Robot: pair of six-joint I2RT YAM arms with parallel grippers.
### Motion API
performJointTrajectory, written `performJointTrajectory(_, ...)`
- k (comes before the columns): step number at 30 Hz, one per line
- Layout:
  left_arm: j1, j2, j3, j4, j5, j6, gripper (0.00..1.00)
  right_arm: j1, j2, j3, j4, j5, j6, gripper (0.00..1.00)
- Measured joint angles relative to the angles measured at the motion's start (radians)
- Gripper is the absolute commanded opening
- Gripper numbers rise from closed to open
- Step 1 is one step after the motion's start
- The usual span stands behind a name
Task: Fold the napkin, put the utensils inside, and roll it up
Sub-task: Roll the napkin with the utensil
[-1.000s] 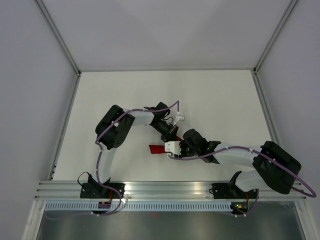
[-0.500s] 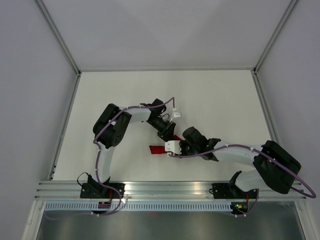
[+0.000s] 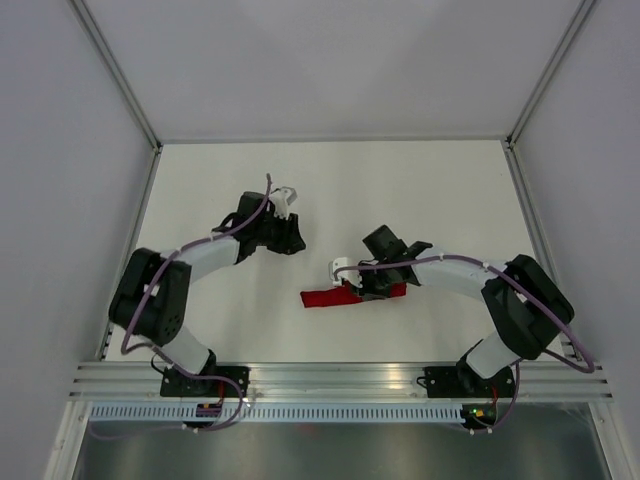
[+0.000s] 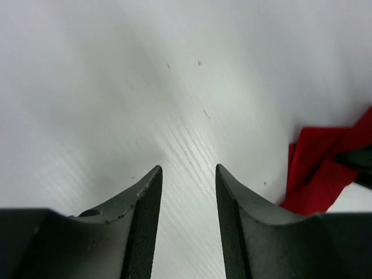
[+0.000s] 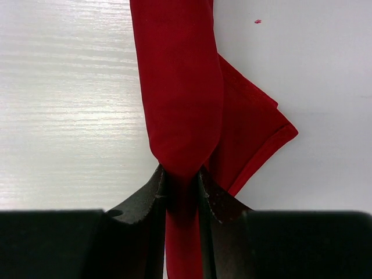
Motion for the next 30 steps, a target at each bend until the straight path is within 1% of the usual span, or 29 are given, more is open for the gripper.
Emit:
performJointTrajectory(4,-0.01,-0.281,-0.214,0.271,-0.154,-0.11,0.49,-0.063,0.109,0.122,-0.121,-0.097,-0.03,0.06)
performJointTrajectory(7,-0.043,-0.415,-0.325,0.447,-0.23,-0.139,0.49,-0.112,0.206,0.229,-0.227,-0.178,-0.054,0.06)
performJointTrajectory(9,-0.095,-0.496,-0.401,0.543,-0.285,-0.138,0.5,-0.139,0.271,0.3,-0.304,-0.225,-0.069,0.06)
performJointTrajectory(11,-0.158,-0.549,-0.454,0.603,-0.322,-0.128,0.5,-0.158,0.332,0.367,-0.379,-0.267,-0.081,0.06)
performJointTrajectory(14,-0.264,-0.588,-0.512,0.672,-0.377,-0.089,0.52,-0.177,0.406,0.453,-0.48,-0.308,-0.09,0.06)
performJointTrajectory(19,-0.467,-0.552,-0.543,0.7,-0.473,0.021,0.52,-0.195,0.488,0.547,-0.592,-0.35,-0.101,0.07)
performJointTrajectory(22,-0.533,-0.5,-0.542,0.698,-0.497,0.084,0.53,-0.2,0.524,0.583,-0.644,-0.37,-0.105,0.07)
performJointTrajectory(25,-0.58,-0.425,-0.523,0.656,-0.507,0.144,0.53,-0.204,0.549,0.602,-0.687,-0.39,-0.106,0.07)
performJointTrajectory(30,-0.671,-0.254,-0.418,0.576,-0.525,0.248,0.53,-0.206,0.575,0.61,-0.742,-0.411,-0.105,0.07)
